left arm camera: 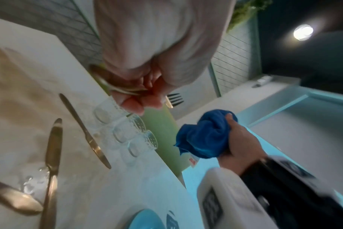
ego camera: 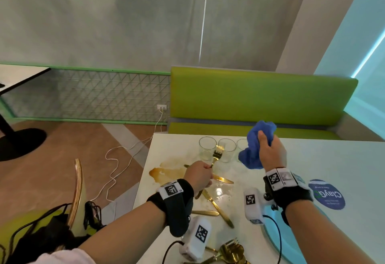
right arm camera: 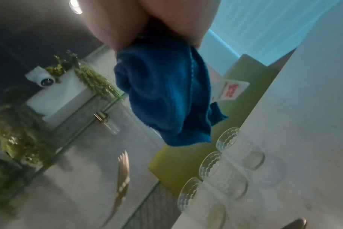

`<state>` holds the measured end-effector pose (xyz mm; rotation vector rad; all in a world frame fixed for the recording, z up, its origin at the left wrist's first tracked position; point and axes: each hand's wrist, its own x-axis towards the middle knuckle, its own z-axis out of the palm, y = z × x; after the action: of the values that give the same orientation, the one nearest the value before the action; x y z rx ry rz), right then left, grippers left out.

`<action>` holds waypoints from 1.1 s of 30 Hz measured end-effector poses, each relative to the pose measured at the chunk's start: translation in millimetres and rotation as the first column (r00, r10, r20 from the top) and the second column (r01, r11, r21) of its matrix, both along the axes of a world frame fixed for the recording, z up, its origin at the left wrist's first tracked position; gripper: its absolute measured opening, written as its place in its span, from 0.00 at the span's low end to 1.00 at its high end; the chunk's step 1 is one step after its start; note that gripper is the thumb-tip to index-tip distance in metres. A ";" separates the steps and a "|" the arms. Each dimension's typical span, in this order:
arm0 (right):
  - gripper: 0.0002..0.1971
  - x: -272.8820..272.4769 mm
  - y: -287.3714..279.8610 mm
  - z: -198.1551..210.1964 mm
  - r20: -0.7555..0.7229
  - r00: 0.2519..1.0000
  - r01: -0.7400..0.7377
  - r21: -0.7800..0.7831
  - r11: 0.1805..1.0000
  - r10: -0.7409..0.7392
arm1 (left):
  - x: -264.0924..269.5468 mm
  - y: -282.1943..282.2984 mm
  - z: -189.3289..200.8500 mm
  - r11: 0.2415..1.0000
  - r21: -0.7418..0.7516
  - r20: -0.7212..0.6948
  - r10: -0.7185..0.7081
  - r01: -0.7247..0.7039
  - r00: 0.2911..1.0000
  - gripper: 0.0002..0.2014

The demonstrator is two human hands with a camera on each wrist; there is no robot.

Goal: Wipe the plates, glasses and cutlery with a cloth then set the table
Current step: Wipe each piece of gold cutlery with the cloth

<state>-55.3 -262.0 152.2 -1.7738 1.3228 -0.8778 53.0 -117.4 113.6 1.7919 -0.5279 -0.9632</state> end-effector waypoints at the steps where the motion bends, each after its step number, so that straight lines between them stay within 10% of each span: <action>1: 0.21 2.3 2.9 -2.0 0.023 0.999 -0.037 0.042 0.998 0.036 | 3.8 -1.3 1.1 0.999 0.001 -0.024 0.044 -0.044 0.999 0.08; 7: 0.18 36.5 47.5 -41.8 -0.002 0.954 -0.279 0.351 0.894 0.299 | -1.4 -13.5 11.6 0.999 -0.031 0.185 -0.017 0.023 0.983 0.05; 18: 0.23 49.4 41.5 -21.9 0.513 0.859 -0.387 0.646 0.658 0.001 | 13.1 -16.4 20.8 0.988 -0.080 0.142 0.145 -0.134 0.979 0.05; 25: 0.12 52.0 47.3 -21.4 0.309 0.927 -0.349 0.493 0.797 0.215 | 6.7 -11.0 21.9 0.995 -0.099 0.325 0.004 0.030 0.946 0.04; 33: 0.12 39.5 35.2 -24.7 0.366 0.927 -0.256 0.456 0.852 0.082 | -10.8 -12.1 14.9 0.980 -0.070 0.184 -0.173 0.189 0.968 0.06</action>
<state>-15.8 -226.8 127.4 -1.2467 1.0280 -0.6273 42.1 -129.4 128.5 1.7826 -0.8459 -0.8934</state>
